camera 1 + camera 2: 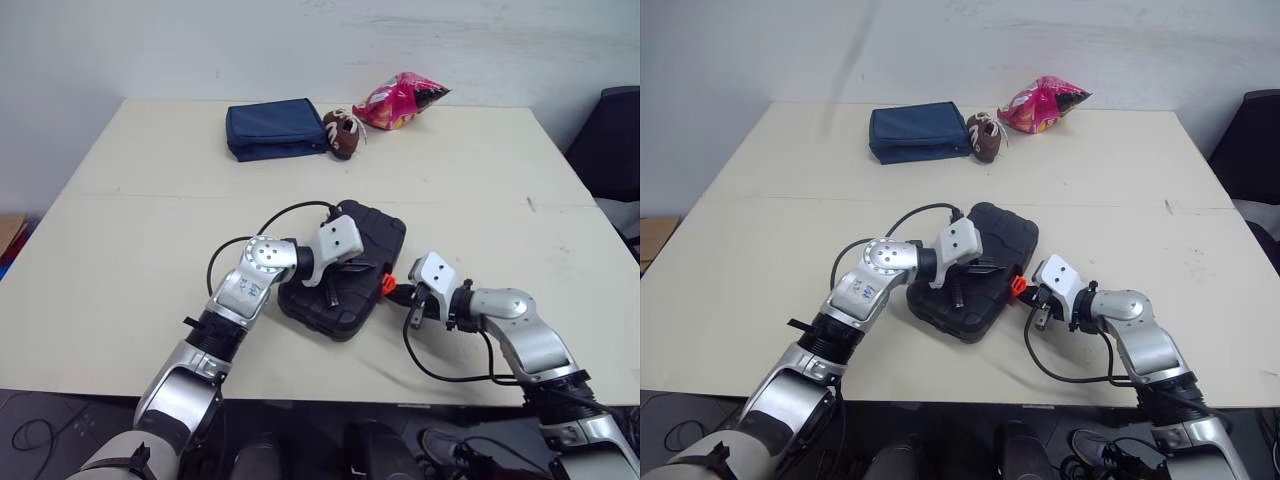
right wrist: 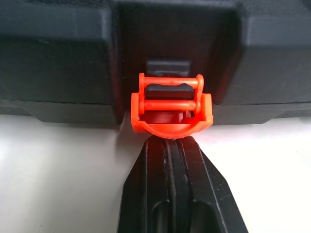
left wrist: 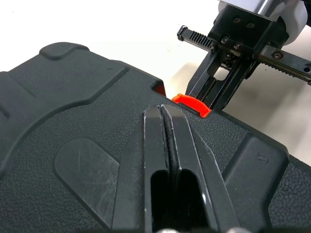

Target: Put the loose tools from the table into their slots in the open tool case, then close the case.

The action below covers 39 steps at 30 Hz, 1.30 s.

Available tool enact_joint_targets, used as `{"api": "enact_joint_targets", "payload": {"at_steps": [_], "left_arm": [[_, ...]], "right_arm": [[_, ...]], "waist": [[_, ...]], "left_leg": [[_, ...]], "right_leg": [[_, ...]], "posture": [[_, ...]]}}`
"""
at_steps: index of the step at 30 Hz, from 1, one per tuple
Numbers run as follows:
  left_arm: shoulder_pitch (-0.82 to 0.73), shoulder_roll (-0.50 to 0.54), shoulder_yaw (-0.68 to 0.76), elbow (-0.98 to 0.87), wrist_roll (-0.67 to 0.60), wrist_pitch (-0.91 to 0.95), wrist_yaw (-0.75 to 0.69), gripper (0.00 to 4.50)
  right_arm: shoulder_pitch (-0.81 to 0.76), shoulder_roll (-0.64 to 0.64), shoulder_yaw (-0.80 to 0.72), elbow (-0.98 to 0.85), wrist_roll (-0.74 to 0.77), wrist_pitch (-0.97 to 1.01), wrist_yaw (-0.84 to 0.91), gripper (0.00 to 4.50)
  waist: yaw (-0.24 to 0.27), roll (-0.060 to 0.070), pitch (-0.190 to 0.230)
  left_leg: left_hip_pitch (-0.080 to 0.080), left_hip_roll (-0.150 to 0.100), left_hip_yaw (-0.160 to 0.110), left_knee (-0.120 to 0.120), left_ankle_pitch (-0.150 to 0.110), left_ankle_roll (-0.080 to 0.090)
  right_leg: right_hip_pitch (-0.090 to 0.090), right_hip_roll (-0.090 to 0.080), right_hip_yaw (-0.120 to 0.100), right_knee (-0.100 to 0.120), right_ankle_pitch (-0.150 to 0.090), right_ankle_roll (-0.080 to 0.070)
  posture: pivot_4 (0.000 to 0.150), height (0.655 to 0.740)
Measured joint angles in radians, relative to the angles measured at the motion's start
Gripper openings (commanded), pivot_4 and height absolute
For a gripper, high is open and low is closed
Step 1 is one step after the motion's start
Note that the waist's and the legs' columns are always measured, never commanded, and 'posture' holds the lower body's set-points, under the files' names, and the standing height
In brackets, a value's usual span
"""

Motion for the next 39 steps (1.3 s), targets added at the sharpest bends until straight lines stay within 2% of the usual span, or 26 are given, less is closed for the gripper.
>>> {"api": "enact_joint_targets", "payload": {"at_steps": [10,15,19,24,26,27,29,30,33,34,35,36,37,39], "left_arm": [[0.001,0.003,0.028,0.013,-0.001,0.000,0.003,0.00],[0.003,-0.009,0.033,0.021,-0.001,0.000,0.009,0.00],[0.007,-0.013,0.027,0.020,-0.002,-0.010,0.005,0.00],[0.060,-0.007,0.075,0.027,-0.034,-0.165,0.016,0.00],[0.096,0.015,0.125,0.003,-0.093,-0.228,-0.015,0.50],[0.127,0.069,0.158,-0.020,-0.130,-0.252,-0.051,0.75],[0.156,0.179,0.214,-0.050,-0.151,-0.273,-0.096,1.58],[0.183,0.249,0.248,-0.068,-0.156,-0.276,-0.115,1.99],[0.256,0.339,0.337,-0.117,-0.216,-0.248,-0.143,3.44],[0.281,0.364,0.360,-0.131,-0.234,-0.236,-0.154,3.78],[0.352,0.427,0.417,-0.162,-0.271,-0.220,-0.180,4.29],[0.418,0.479,0.473,-0.167,-0.286,-0.216,-0.195,4.50],[0.515,0.549,0.565,-0.154,-0.292,-0.211,-0.200,4.50],[0.592,0.593,0.670,-0.142,-0.297,-0.203,-0.189,4.50]], "right_arm": [[0.002,0.019,-0.096,-0.091,0.147,0.147,0.024,0.04],[-0.071,0.025,-0.092,-0.187,0.206,0.162,0.048,0.04],[-0.080,0.023,-0.077,-0.195,0.206,0.159,0.049,0.04],[-0.057,-0.073,-0.078,-0.180,0.186,0.137,0.070,0.04],[-0.024,-0.145,-0.124,-0.179,0.192,0.106,0.106,0.00],[0.003,-0.195,-0.170,-0.177,0.202,0.091,0.135,0.32],[0.044,-0.268,-0.243,-0.175,0.219,0.074,0.179,0.95],[0.070,-0.314,-0.271,-0.179,0.222,0.056,0.210,1.43],[0.107,-0.342,-0.319,-0.179,0.221,0.005,0.236,2.98],[0.123,-0.350,-0.335,-0.177,0.220,-0.014,0.242,3.39],[0.161,-0.371,-0.364,-0.171,0.214,-0.076,0.263,3.90],[0.197,-0.390,-0.394,-0.160,0.207,-0.123,0.285,4.39],[0.246,-0.421,-0.444,-0.129,0.199,-0.187,0.320,4.45],[0.260,-0.450,-0.491,-0.064,0.185,-0.265,0.349,4.45]], "waist": [[-0.004,0.002,0.001],[0.002,0.004,-0.002],[0.006,0.003,-0.004],[0.003,0.005,-0.005],[0.003,0.006,-0.002],[0.001,0.006,0.003],[0.000,0.006,0.007],[0.000,0.007,0.010],[0.003,0.006,0.014],[0.004,0.006,0.015],[0.003,0.005,0.016],[0.001,0.005,0.016],[-0.001,0.005,0.018],[0.002,0.004,0.021]], "left_leg": [[0.000,0.000,0.001,-0.005,0.001,-0.001],[0.002,0.000,0.001,-0.008,0.002,-0.003],[0.001,0.000,0.001,-0.010,0.002,-0.002],[0.000,0.000,0.001,-0.011,0.001,-0.001],[-0.002,0.000,0.001,-0.012,0.002,-0.002],[-0.003,0.000,0.001,-0.013,0.003,-0.003],[-0.005,0.001,0.002,-0.014,0.005,-0.007],[-0.007,0.002,0.003,-0.014,0.007,-0.010],[-0.012,0.002,0.003,-0.013,0.008,-0.012],[-0.014,0.002,0.003,-0.013,0.008,-0.012],[-0.017,0.002,0.003,-0.012,0.007,-0.011],[-0.018,0.002,0.003,-0.012,0.007,-0.011],[-0.018,0.002,0.003,-0.013,0.007,-0.011],[-0.019,0.002,0.004,-0.011,0.006,-0.008]], "right_leg": [[-0.002,0.001,0.000,0.000,0.000,-0.002],[-0.002,0.001,0.000,-0.002,0.000,-0.002],[-0.002,0.001,0.000,-0.005,0.000,-0.002],[-0.003,0.000,0.000,-0.006,0.000,-0.002],[-0.005,0.001,0.000,-0.006,0.000,-0.003],[-0.008,0.002,0.000,-0.005,-0.001,-0.004],[-0.012,0.004,0.000,-0.004,-0.002,-0.005],[-0.016,0.005,0.000,-0.002,-0.002,-0.006],[-0.019,0.005,-0.002,-0.003,-0.002,-0.006],[-0.020,0.004,-0.002,-0.003,-0.002,-0.006],[-0.023,0.004,-0.002,-0.004,-0.002,-0.005],[-0.023,0.005,-0.002,-0.004,-0.002,-0.005],[-0.023,0.005,-0.002,-0.005,-0.002,-0.005],[-0.023,0.004,-0.004,-0.007,-0.002,-0.004]], "posture": [[0.150,0.7400],[0.150,0.7400],[0.150,0.7400],[0.150,0.7400],[0.150,0.7400],[0.150,0.7400],[0.150,0.7400],[0.150,0.7400],[0.150,0.7400],[0.150,0.7400],[0.150,0.7400],[0.150,0.7400],[0.150,0.7400],[0.150,0.7400]]}}
